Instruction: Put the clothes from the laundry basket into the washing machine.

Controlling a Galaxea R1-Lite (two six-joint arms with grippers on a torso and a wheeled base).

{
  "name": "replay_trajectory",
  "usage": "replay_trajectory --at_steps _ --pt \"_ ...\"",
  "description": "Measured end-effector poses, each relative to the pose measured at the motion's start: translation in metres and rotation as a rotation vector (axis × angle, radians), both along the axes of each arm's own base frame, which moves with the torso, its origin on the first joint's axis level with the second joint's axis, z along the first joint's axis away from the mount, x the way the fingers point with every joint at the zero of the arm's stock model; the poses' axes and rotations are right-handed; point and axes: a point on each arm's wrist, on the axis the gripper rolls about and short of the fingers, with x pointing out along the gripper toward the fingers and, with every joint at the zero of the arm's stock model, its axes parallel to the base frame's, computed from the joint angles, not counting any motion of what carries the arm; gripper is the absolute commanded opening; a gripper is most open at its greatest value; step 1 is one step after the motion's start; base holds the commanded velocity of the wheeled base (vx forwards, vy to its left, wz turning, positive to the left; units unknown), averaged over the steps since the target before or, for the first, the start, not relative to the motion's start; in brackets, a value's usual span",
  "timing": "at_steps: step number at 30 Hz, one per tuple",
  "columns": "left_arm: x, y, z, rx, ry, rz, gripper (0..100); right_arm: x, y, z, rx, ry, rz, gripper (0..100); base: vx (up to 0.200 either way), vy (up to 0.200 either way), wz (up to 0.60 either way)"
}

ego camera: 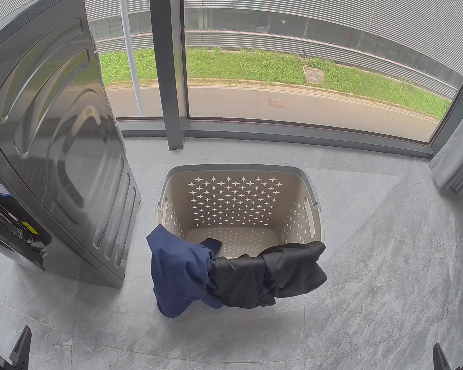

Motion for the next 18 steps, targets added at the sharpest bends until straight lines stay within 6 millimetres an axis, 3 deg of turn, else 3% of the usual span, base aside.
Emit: replay_trajectory --at_steps 9,18 --pt "0.0000 0.0000 0.0000 0.000 0.000 0.001 100 0.0000 0.0000 0.0000 0.000 0.000 0.000 100 0.200 0.000 0.00" --pt "0.0000 0.0000 0.0000 0.000 0.000 0.000 100 0.0000 0.0000 0.0000 0.000 0.000 0.000 100 0.000 0.000 0.00"
